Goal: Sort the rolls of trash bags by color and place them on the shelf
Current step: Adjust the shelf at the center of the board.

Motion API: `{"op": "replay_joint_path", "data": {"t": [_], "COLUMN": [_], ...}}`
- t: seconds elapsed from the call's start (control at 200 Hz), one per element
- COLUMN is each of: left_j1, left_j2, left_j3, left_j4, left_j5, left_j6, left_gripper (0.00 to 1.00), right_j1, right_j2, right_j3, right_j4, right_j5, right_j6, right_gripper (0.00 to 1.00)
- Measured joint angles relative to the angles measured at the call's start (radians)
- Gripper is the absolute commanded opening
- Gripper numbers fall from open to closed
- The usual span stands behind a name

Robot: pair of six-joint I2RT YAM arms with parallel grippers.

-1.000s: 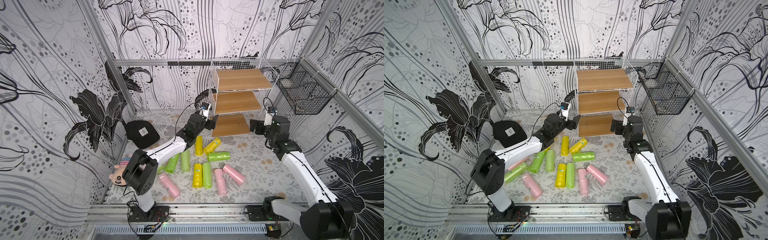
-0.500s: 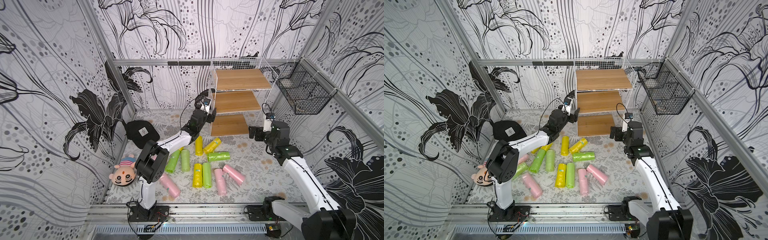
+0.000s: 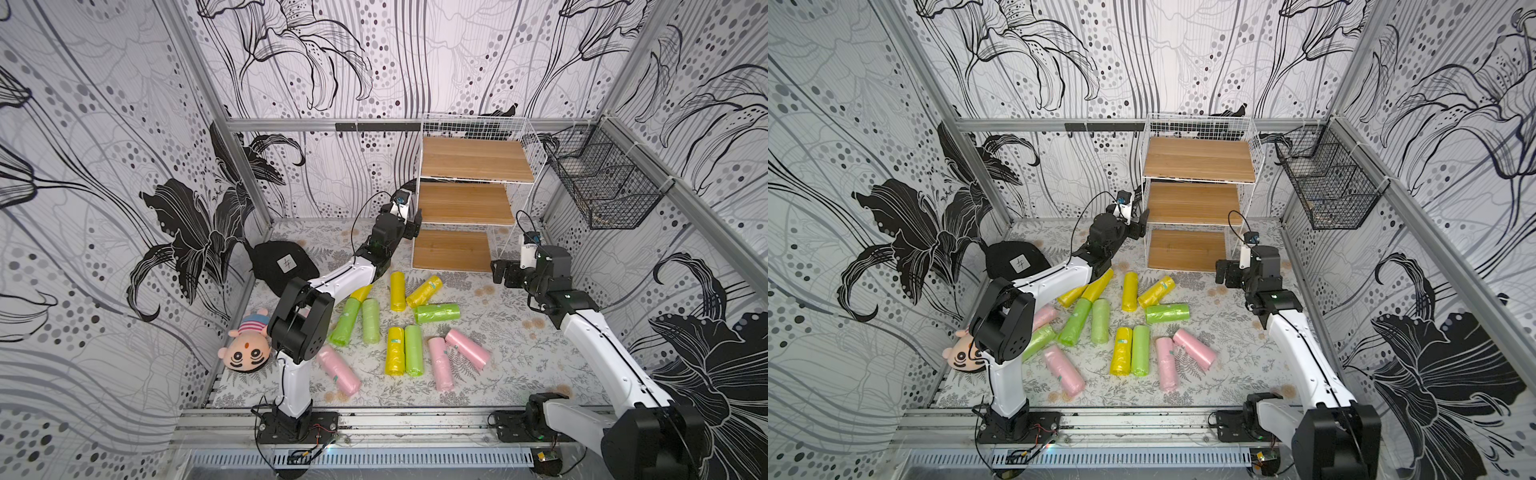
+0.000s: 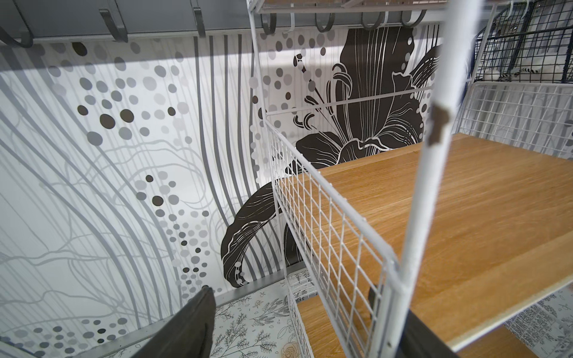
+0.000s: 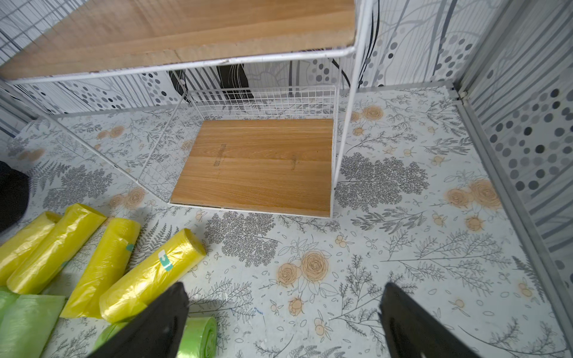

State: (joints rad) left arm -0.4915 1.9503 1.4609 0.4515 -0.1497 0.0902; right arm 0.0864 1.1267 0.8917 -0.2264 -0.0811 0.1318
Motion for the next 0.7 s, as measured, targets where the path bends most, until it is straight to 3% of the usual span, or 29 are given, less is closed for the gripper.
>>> {"op": "replay_joint_path", "data": {"t": [0.165,0.205,0.365,0.701], "left_j1": [0.005,0.005,-0.013,-0.086], "left_j2": [-0.039,-0.068,-0.218,-0.436], "left_j3": [-0.027,-0.051,-0.163,-0.422], "left_j4": [-0.042,-0.056,-0.118,-0.356], "left_j5": [0.034,0.047,0.103,0.333], "left_j6": [-0.068,-0.096,-0.219,-0.525], "left_gripper": [0.85,0.85,0.86,0.81], "right_j1": [0.0,0.0,0.023,0.381], "right_j2": [0.005,0.005,-0.003,-0.074], "right_j3": [-0.007,-0.012,-0.039,-0.1], "right_j4": [-0.031,-0.047,-0.145,-0.411], "right_j5": [-0.037,-0.046,-0.066,-0.017], "right_j6": [0.031,0.04,0.087,0.229], "right_gripper": [0.96,0.91,0.88,0.82]}}
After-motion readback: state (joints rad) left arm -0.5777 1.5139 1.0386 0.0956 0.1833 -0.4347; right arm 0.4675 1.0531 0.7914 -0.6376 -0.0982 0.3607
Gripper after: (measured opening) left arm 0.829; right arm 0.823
